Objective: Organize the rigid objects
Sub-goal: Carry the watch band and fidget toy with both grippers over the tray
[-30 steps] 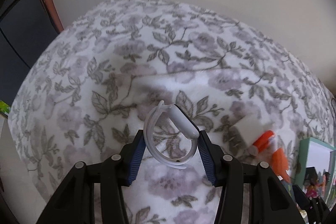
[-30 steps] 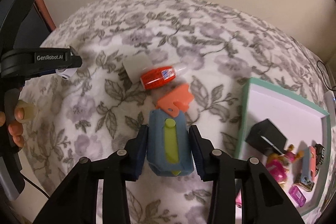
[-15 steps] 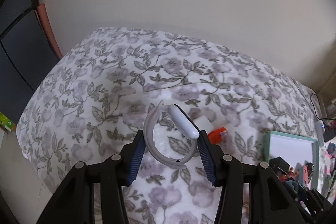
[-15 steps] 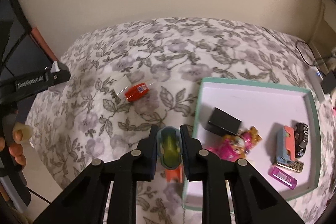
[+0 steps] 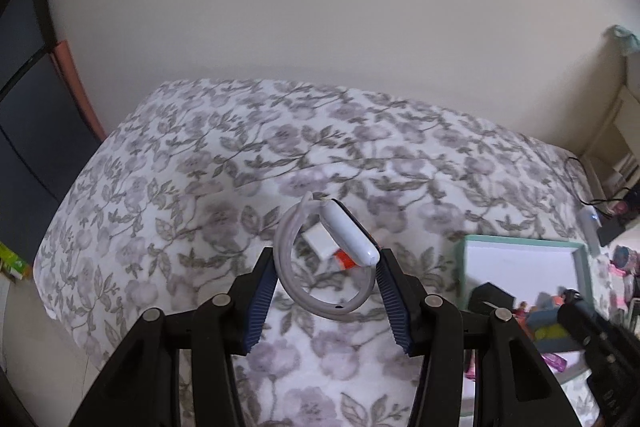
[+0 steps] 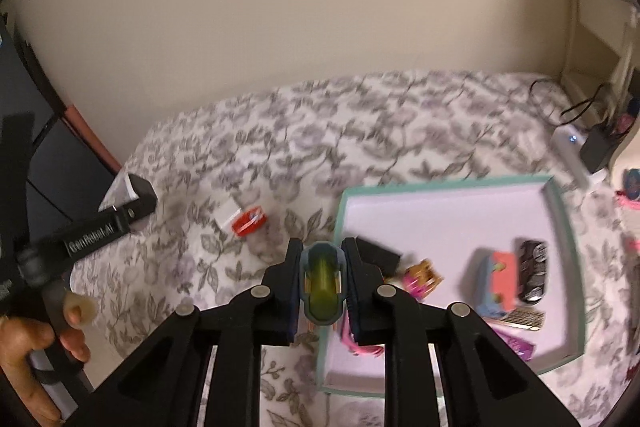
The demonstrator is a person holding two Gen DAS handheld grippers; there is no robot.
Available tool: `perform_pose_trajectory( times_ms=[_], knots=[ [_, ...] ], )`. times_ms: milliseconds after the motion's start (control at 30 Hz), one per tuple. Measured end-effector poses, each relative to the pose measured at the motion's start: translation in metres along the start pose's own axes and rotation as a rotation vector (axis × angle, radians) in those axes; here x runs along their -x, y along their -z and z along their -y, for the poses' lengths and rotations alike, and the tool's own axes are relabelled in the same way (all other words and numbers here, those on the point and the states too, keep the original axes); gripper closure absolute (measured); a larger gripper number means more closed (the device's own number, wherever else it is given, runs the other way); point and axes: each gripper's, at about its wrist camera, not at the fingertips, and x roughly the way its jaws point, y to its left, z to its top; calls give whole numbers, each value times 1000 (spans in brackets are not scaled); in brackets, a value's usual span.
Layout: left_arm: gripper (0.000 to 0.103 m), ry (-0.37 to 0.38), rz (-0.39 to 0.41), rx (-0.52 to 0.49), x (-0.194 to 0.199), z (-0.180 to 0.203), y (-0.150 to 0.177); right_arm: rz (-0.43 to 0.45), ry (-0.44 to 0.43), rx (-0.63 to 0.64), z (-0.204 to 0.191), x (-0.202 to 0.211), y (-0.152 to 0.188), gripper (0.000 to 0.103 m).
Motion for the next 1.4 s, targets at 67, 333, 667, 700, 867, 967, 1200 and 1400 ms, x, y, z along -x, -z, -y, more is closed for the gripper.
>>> perform_pose_trajectory(
  times_ms=[67,333,667,700,867,967,1200,1400],
  knots=[
    [50,11,15,-20,7,13,-1,29,11,-12,8,13,-5,83],
    [50,86,45,-101,26,71,1,106,105,-98,60,47,-17,83],
    [50,174,7,-239,20,158,21,93,225,-160,113,49,-14,83],
    [50,184,-6,-251,17,167,24,86,223,-166,117,47,-13,83],
    [49,199,-46,-288,1,194,35,64,283,-159,126,39,-10,83],
    [49,211,-68,-295,-7,202,40,53,305,-149,130,34,-10,83],
    [49,224,-98,-303,-27,218,48,45,330,-145,138,23,-9,83],
    [49,213,-144,-298,-52,224,54,4,346,-132,140,-1,-7,83]
  ],
)
